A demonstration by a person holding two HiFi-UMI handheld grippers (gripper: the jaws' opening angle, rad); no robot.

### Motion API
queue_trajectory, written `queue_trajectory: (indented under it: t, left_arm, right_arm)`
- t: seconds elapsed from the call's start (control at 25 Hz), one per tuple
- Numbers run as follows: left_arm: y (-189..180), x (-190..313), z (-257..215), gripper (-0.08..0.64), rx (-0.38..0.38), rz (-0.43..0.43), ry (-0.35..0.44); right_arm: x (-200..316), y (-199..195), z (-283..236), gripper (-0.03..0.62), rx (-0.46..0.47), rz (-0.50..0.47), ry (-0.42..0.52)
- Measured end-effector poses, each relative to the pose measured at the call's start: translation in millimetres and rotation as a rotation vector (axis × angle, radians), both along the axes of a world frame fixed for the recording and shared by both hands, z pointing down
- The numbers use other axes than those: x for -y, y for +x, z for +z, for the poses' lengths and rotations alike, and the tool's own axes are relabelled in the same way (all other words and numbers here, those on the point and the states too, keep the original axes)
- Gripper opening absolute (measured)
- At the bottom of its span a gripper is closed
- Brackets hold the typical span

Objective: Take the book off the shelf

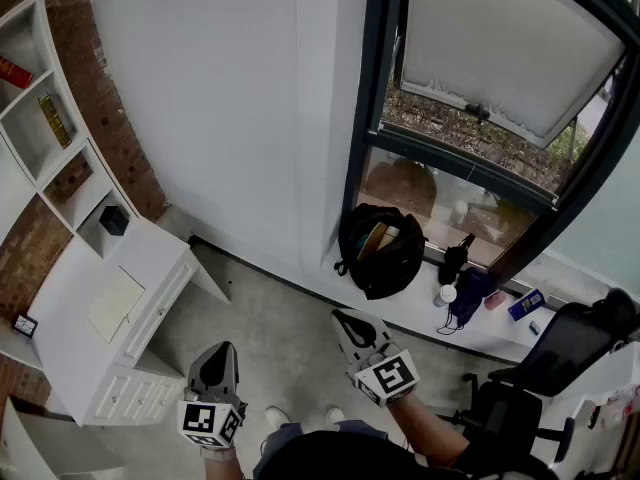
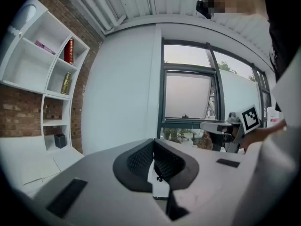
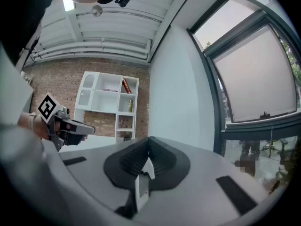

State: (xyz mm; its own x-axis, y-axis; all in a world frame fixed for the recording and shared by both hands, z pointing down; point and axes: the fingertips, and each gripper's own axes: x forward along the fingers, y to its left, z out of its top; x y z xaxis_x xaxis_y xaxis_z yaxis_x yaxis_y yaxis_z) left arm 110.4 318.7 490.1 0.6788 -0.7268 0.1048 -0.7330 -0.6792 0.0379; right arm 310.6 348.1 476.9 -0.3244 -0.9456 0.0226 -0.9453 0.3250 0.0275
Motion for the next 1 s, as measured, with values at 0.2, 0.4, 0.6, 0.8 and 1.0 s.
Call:
queue_trajectory:
  t: [0.2,0.4,0.6,0.8,1.0]
  left_arm:
    - [5,7,-1,0.008,0.008,0.032,0.001]
    - [-18,30,-6,0.008,-0.006,0.028,0.010]
    - [-68,61,-17,0.008,-0.022,0.020,0.056]
    - [-128,95,-28,0.008,-0.058,0.007,0.080]
    - [-165,118,-22,0.008,-0.058,-0.009,0.084]
  right_arm:
    - [6,6,-6,0.017,-0.003,0.012,0.019]
    - [29,-13,-17,0.017,-0.012,0.038,0.033]
    - [64,-73,-29,0.018,0.028,-0.030,0.060]
    - [97,-135,-34,0.018,-0.022,-0.060,0.089]
    - [118,-173,-28,0.018,-0.035,-0.068,0.086]
